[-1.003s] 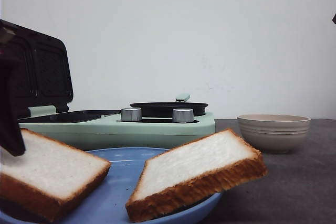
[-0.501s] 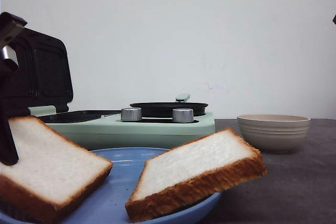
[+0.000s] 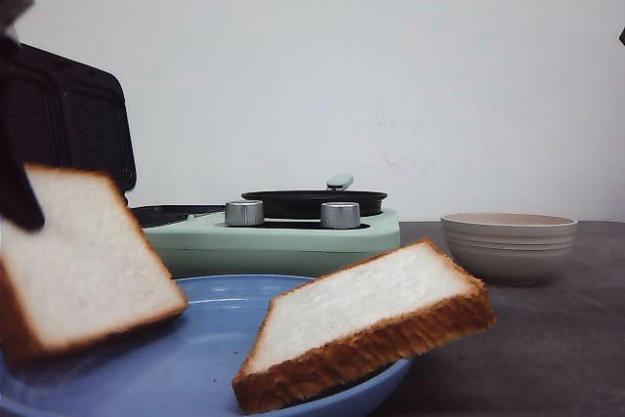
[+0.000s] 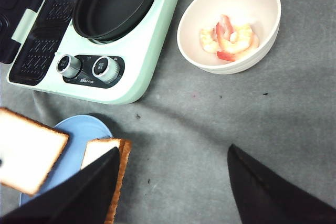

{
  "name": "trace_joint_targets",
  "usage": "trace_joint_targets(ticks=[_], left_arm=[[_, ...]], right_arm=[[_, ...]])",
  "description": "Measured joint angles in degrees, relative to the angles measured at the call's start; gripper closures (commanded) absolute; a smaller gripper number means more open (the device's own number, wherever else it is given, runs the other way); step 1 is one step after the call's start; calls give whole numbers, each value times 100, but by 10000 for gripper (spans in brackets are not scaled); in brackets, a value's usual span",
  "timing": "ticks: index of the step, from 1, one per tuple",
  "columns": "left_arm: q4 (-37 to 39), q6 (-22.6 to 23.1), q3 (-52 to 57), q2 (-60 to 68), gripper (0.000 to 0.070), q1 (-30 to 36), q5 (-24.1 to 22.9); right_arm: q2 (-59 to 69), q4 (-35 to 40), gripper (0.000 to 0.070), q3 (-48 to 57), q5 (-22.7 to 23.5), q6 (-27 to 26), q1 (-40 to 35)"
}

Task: Make breakfast with bread and shrimp
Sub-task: 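Lift the bread slice with the left gripper over the sandwich maker plate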

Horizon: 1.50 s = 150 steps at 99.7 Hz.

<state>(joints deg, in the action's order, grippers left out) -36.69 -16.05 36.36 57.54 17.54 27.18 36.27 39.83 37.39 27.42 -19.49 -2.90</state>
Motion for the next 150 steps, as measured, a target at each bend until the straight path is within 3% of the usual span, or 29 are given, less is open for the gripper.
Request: trace_joint_targets(ticks=[49,70,101,129,150], left_arm=[[1152,-35,31,-1034,696,0,-584],[1473,227,284,-1029,696,68,-1075],[1556,1237,1047,-610,696,72,-1805],[1921,2398,1797,540,696,74,-2214],[2229,3204,2450,1366,697,76,-2774]], right_arm=[[0,0,296,-2,0,0,0],[0,0,296,-2,0,2,0],[0,0,296,-2,0,17,2],[0,0,296,-2,0,20,0],[0,0,296,-2,0,52,0]])
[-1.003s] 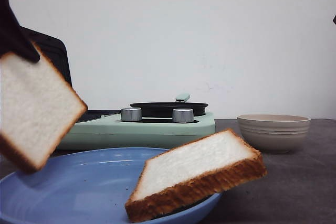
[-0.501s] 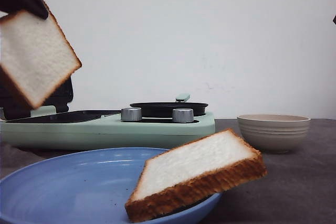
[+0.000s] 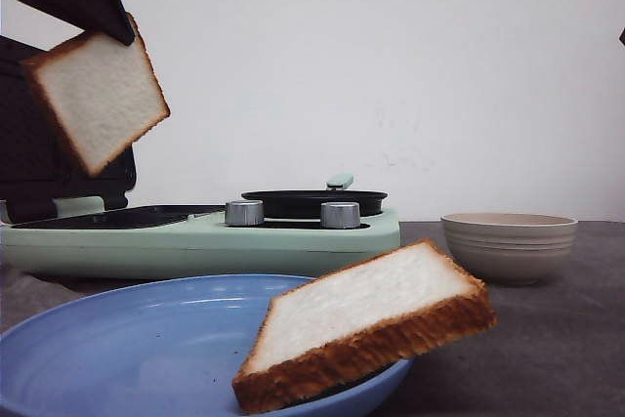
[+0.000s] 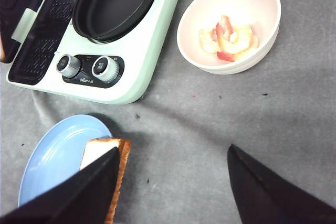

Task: Make breakfast with bread and shrimp
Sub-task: 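Lift the bread slice with the left gripper over the sandwich maker plate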

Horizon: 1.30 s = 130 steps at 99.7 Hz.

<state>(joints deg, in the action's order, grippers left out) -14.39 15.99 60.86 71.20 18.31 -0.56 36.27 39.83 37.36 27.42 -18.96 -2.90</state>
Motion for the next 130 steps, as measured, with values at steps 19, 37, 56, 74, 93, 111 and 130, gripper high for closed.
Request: trace_joint_targets(ticks=[19,37,56,74,93,111,130], left_arm=[[214,726,605,802,697,2,-114],[986,1272,975,1541,697,26,-363],[1740,1915,1056,2120,698,28,-367],[2061,2697,1056,2520,700,63,-433],[2363,3482,1056,2859,700,72,-734],[2428,3969,1056,3012,700,70,-811],[2599,4072,1056,3139,700,70,-807]], right_arm=[[0,0,296,0,-2,83,0],[0,0,296,0,-9,116,0],[0,0,296,0,-11,164,0],[0,0,296,0,-42,258,2],[0,0,296,0,-42,269,0],[0,0,296,0,-42,269,0],[0,2,296,0,-42,269,2]])
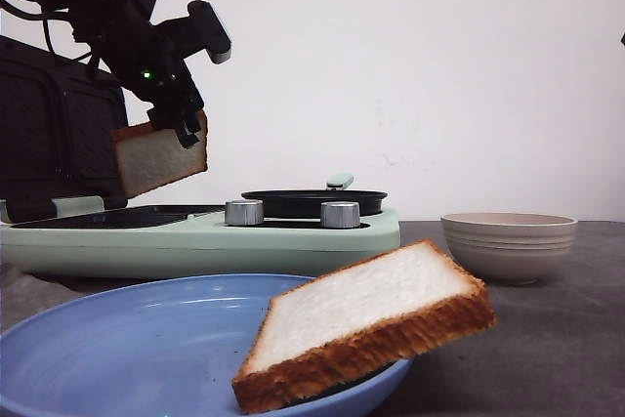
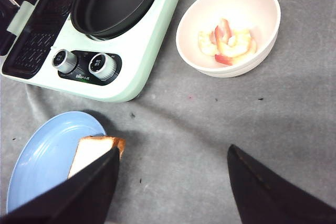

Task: Make breakfast with bread and shrimp
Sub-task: 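Lift the bread slice with the left gripper over the sandwich maker plate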

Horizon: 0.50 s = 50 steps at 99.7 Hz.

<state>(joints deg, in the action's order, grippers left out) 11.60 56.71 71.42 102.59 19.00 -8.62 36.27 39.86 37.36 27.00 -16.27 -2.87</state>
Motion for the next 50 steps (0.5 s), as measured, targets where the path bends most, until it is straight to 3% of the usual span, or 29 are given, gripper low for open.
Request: trace_joint_targets(ticks=[50], left_arm=[[450,-184,0,162,700,-2,260]], right_arm=[[0,76,296,0,0,101,0]])
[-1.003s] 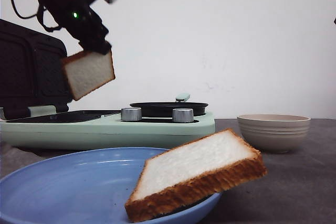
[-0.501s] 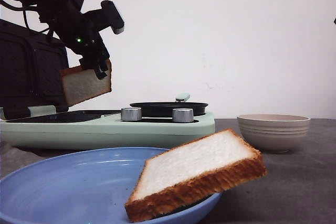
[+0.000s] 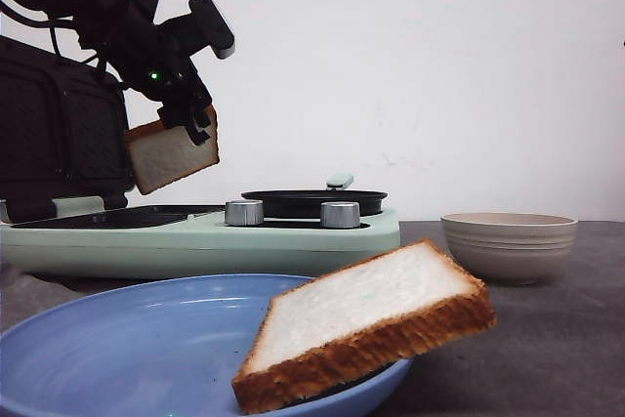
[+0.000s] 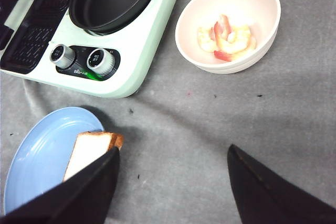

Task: Make breakfast with bread and shrimp
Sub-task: 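Lift the bread slice with the left gripper over the sandwich maker plate, then lower the bread onto the sandwich plate and open the left gripper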

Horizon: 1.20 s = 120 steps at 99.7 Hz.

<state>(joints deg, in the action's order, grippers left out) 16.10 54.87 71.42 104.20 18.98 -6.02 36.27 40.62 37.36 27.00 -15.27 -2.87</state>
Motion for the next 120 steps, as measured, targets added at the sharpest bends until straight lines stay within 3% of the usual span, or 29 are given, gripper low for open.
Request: trace_joint_targets(ticks=[60,88,100,107,120], left_arm=[[-103,-98,11,199,692,7,-4],[-682,-153,13,201,444,0,-199],[-874,-273,13,201,255,0,-310],[-962,-352,13,201,220,0,-317],[-1097,-407,13,201,217,0,-323]], right_arm=[[0,28,296,0,-2,4,-2],[0,26,296,0,0,7,-2],[0,26,296,0,0,7,-2],[0,26,296,0,0,7,-2],[0,26,296,0,0,7,-2]])
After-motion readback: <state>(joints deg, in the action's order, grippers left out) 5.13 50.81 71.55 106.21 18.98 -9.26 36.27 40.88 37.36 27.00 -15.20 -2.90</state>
